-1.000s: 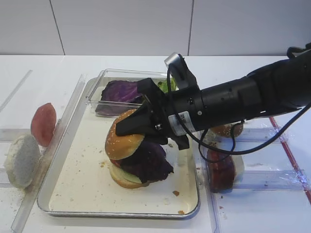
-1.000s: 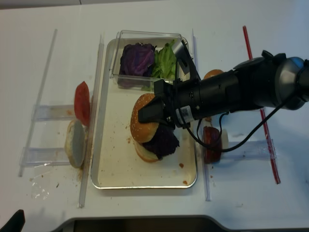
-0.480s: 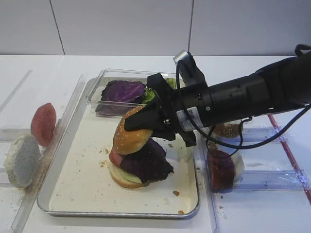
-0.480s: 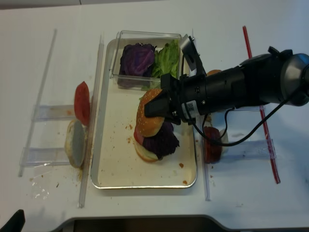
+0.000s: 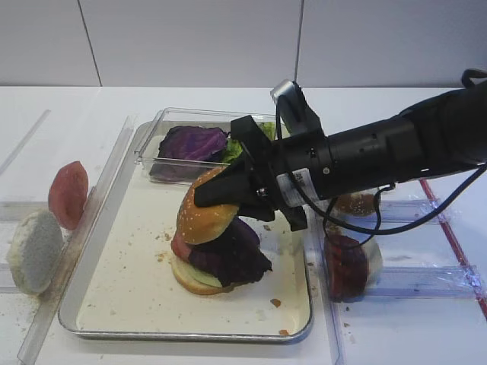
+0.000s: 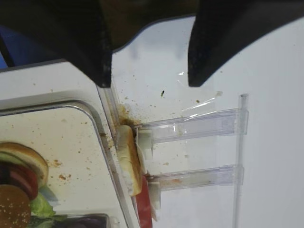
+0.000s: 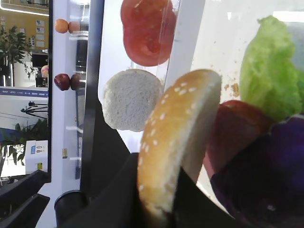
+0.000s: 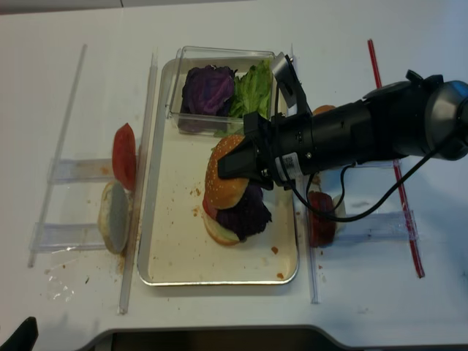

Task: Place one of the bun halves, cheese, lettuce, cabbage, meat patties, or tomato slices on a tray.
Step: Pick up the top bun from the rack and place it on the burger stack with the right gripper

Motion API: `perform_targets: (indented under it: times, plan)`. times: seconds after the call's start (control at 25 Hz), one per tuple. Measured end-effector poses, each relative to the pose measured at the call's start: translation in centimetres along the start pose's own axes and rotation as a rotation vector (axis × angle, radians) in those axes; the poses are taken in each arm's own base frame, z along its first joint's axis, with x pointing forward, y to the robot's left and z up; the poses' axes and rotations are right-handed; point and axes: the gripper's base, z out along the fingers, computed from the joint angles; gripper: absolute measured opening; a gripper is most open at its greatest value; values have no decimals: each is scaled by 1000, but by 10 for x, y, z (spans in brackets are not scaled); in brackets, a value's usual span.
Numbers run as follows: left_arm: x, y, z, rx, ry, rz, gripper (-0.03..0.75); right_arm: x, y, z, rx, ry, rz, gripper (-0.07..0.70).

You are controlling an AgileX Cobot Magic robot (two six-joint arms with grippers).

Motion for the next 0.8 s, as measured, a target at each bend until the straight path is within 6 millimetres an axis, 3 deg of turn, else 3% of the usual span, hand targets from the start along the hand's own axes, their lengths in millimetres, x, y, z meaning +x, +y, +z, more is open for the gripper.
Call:
perform_targets:
  times: [0.56,0.8]
  plan:
    - [0,0,0,0,0,0,350,2,-6,0,65,24,13,136]
    - [0,0,0,0,0,0,350,4,-9,-1,104,41,32,264]
